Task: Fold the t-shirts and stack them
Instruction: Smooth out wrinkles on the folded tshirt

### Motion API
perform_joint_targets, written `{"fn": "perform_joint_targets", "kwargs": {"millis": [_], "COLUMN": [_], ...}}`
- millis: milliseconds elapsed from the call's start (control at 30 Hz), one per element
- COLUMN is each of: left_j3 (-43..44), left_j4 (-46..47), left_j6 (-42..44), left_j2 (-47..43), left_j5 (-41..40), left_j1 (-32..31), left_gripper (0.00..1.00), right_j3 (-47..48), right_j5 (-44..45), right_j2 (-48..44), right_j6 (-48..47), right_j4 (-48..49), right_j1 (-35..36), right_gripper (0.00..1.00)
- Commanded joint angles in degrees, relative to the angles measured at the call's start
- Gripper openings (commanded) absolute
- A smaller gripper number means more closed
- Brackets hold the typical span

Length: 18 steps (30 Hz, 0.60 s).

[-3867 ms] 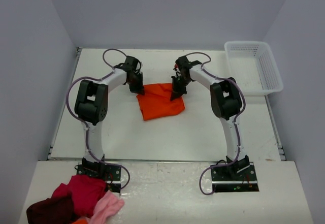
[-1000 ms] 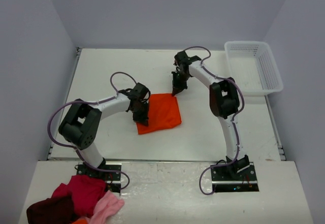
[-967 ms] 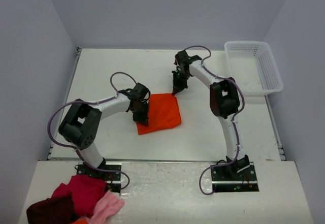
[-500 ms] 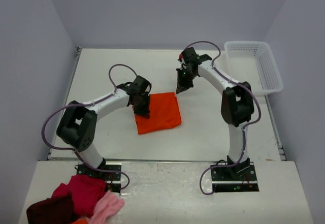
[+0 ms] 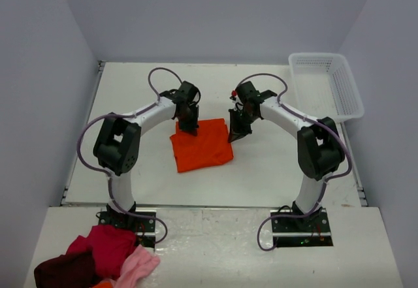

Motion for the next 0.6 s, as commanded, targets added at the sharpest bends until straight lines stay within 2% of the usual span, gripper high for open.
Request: {"fn": "perform_joint_targets", "kwargs": {"millis": [0,200,567], "left_j3": [2.8,2.9,2.3], "left_j4": [-1.8,-1.1,-0.6], "left_j6": [1.8,3.3,5.0], "left_j2": [3.0,4.2,3.7], "left_j5": [-0.1,-0.1,0.6], "left_j1": [3.2,5.8,7.4], "left_gripper": [0.0,0.0,0.0], "right_j3": [2.4,3.7,-0.7], "right_j5": [-2.3,-3.7,-3.7], "right_j2": [1.6,3.6,7.6], "right_j6": [0.9,2.3,3.6], "right_j4": [2.0,2.2,5.2], "right_j1": [2.0,4.0,4.2], "right_gripper": [0.0,0.0,0.0]}}
